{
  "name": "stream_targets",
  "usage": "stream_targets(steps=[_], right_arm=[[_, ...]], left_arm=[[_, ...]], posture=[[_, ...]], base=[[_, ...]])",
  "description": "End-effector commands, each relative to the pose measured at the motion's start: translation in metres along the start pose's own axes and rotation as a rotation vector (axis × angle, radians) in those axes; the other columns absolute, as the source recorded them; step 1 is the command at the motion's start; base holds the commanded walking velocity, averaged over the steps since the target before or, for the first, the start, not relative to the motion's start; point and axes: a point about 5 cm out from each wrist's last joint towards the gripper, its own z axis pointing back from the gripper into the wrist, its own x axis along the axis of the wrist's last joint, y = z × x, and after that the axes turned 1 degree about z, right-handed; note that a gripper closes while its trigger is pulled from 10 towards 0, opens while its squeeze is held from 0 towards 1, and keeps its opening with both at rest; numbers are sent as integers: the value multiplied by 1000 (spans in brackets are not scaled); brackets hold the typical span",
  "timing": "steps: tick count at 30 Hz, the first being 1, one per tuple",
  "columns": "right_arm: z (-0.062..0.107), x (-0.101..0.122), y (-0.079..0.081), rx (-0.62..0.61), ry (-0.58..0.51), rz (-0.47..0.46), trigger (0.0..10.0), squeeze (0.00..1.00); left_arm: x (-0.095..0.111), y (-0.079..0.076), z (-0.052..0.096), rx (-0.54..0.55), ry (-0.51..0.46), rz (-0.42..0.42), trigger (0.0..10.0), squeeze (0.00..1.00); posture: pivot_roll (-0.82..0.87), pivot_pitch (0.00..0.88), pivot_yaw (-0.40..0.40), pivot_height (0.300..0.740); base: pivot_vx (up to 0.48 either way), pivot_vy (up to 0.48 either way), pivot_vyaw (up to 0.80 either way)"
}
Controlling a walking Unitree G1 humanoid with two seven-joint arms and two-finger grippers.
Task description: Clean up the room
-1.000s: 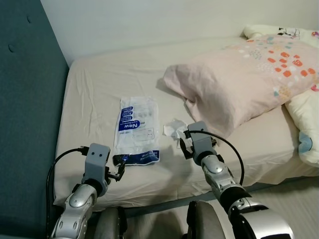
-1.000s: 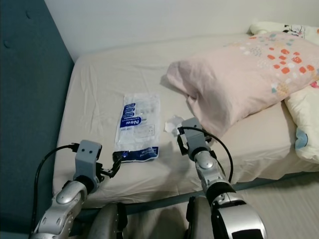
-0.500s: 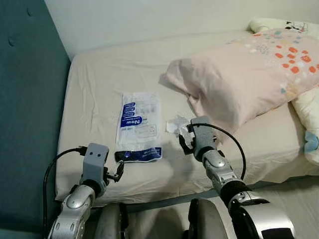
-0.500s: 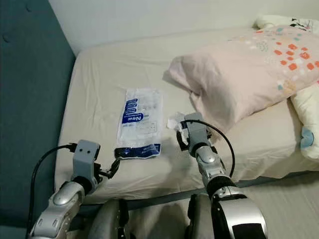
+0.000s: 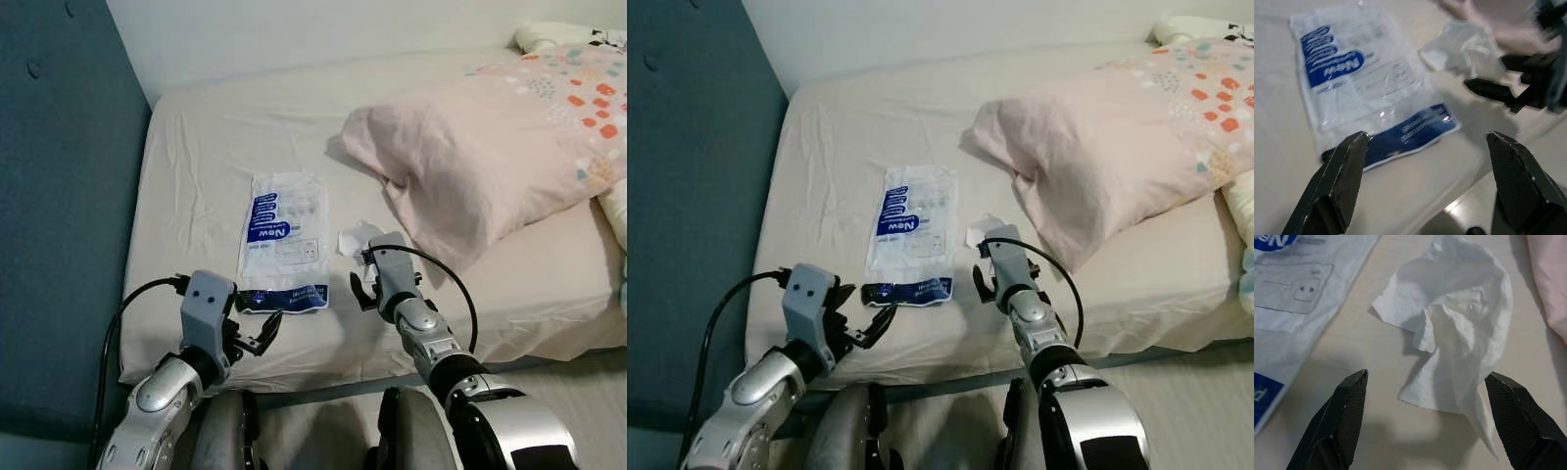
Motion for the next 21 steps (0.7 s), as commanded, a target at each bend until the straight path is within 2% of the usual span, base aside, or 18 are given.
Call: stream_targets(steps=[1, 5, 8, 13, 14, 16, 17, 21], right_arm=[[2, -10, 1, 6, 44, 4, 10000, 0], [2, -9, -1, 6, 38, 19, 10000, 0], [2, -8, -4, -7, 36, 28, 10000, 0], [2, -8, -5, -12, 37, -2, 10000, 0], [2, -8, -5, -13, 37, -23, 1255, 0], [2, -8, -5, -13, 37, -38, 1255, 0], [2, -8, -5, -11, 32, -51, 0, 0], [2, -7, -5, -9, 27, -58, 0, 0]], left_arm=[[2, -8, 4, -36, -16, 35, 10000, 0], [11, -15, 2, -65, -56, 33, 10000, 0], [12, -22, 1, -80, -51, 33, 10000, 0], [12, -22, 1, -78, -46, 31, 10000, 0], [13, -21, 1, -74, -46, 28, 10000, 0], [14, -20, 1, -72, -46, 26, 10000, 0], [14, -19, 1, -68, -46, 22, 10000, 0], [15, -16, 1, -54, -43, 21, 10000, 0]], posture=[[259, 380, 26, 581], [262, 380, 27, 581], [266, 376, 28, 581], [275, 373, 33, 581], [280, 373, 34, 581], [280, 373, 34, 581], [283, 370, 35, 581], [282, 367, 35, 581]], base=[[0, 0, 0], [0, 0, 0], [0, 0, 0], [0, 0, 0], [0, 0, 0], [0, 0, 0], [0, 0, 0], [0, 0, 0]])
